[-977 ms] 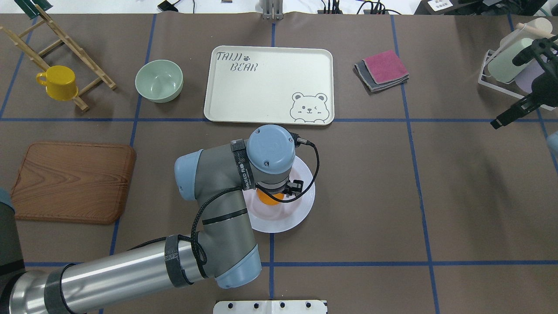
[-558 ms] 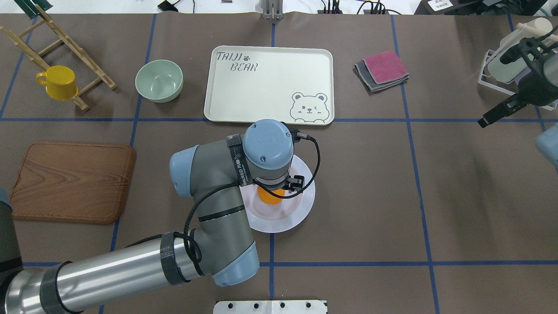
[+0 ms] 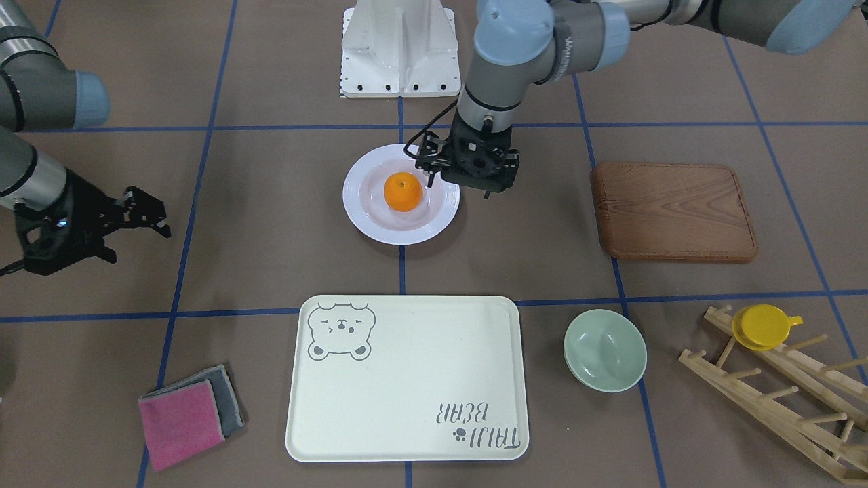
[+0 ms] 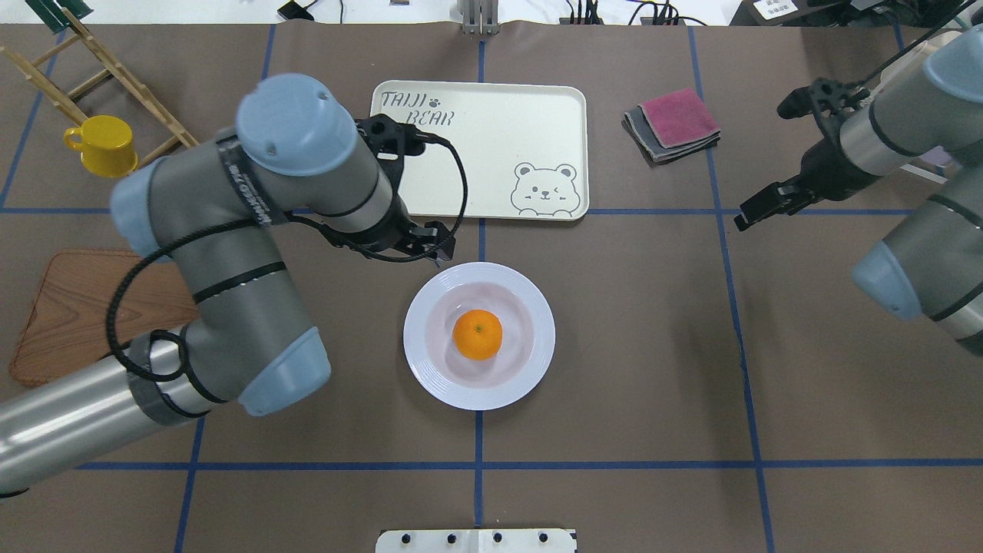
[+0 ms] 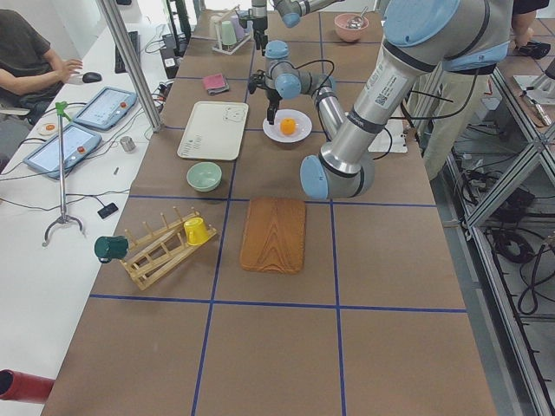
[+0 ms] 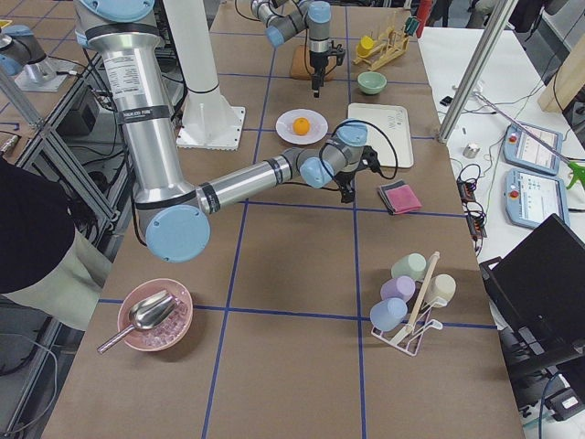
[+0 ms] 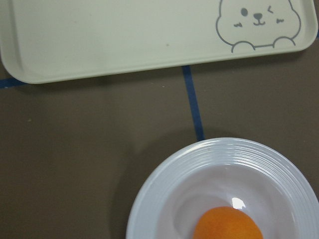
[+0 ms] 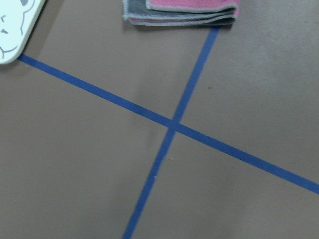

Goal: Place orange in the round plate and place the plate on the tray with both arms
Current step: 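Raise the left arm away while the right gripper reaches toward the plate rim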

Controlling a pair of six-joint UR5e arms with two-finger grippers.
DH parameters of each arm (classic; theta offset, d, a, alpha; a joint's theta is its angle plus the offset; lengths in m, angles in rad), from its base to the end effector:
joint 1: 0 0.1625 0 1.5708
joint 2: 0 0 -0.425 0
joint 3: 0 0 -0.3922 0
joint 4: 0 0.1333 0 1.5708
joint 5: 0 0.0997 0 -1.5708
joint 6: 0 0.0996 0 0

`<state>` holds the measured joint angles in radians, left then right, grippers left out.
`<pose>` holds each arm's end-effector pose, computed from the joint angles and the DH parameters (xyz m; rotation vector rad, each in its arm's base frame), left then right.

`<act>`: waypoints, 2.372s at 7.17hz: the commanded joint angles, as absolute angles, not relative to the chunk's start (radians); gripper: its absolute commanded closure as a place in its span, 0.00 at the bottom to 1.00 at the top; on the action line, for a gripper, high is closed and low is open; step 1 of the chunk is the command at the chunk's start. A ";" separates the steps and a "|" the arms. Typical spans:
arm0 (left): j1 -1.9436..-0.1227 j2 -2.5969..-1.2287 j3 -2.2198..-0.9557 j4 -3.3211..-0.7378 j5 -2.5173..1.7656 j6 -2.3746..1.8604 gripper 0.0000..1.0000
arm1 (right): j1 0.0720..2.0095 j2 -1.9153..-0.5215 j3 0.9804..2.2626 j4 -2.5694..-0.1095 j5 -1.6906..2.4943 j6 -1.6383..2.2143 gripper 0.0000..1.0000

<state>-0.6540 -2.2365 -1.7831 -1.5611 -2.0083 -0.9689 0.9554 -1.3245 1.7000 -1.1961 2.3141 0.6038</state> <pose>0.4575 -0.4655 0.1772 0.1702 0.9310 0.1417 -0.2876 -0.5210 0.4165 0.1810 -0.9895 -0.2892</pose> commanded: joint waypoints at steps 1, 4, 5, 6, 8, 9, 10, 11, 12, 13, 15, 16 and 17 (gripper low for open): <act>-0.773 -2.128 -1.839 -1.562 -2.036 -0.832 0.01 | 0.806 -1.296 1.703 -0.936 2.197 1.041 0.01; -0.903 -2.001 -1.848 -1.566 -2.093 -0.672 0.01 | 0.612 -1.305 1.715 -0.601 1.932 1.546 0.00; -0.940 -1.967 -1.847 -1.563 -2.108 -0.597 0.01 | 0.524 -1.313 1.718 -0.515 1.773 1.650 0.00; -0.984 -1.939 -1.841 -1.559 -2.120 -0.539 0.01 | 0.430 -1.318 1.745 -0.499 1.614 1.684 0.00; -1.020 -1.936 -1.822 -1.554 -2.177 -0.516 0.01 | 0.330 -1.517 1.778 -0.190 1.426 1.719 0.00; -1.019 -1.936 -1.821 -1.552 -2.177 -0.515 0.01 | 0.233 -1.546 1.681 0.056 1.240 1.714 0.00; -1.019 -1.936 -1.822 -1.552 -2.177 -0.515 0.01 | 0.191 -1.516 1.637 0.096 1.215 1.712 0.00; -1.019 -1.936 -1.822 -1.554 -2.175 -0.515 0.01 | 0.172 -1.494 1.629 0.080 1.221 1.712 0.00; -1.019 -1.936 -1.821 -1.554 -2.175 -0.515 0.01 | 0.179 -1.458 1.649 -0.045 1.267 1.712 0.00; -1.019 -1.934 -1.822 -1.554 -2.175 -0.517 0.01 | 0.234 -1.413 1.698 -0.231 1.378 1.712 0.00; -1.017 -1.936 -1.819 -1.557 -2.175 -0.523 0.01 | 0.245 -1.407 1.707 -0.293 1.419 1.716 0.00; -1.017 -1.936 -1.821 -1.559 -2.175 -0.526 0.01 | 0.247 -1.382 1.689 -0.291 1.419 1.729 0.00; -1.017 -1.936 -1.821 -1.559 -2.175 -0.526 0.01 | 0.252 -1.326 1.654 -0.291 1.419 1.783 0.00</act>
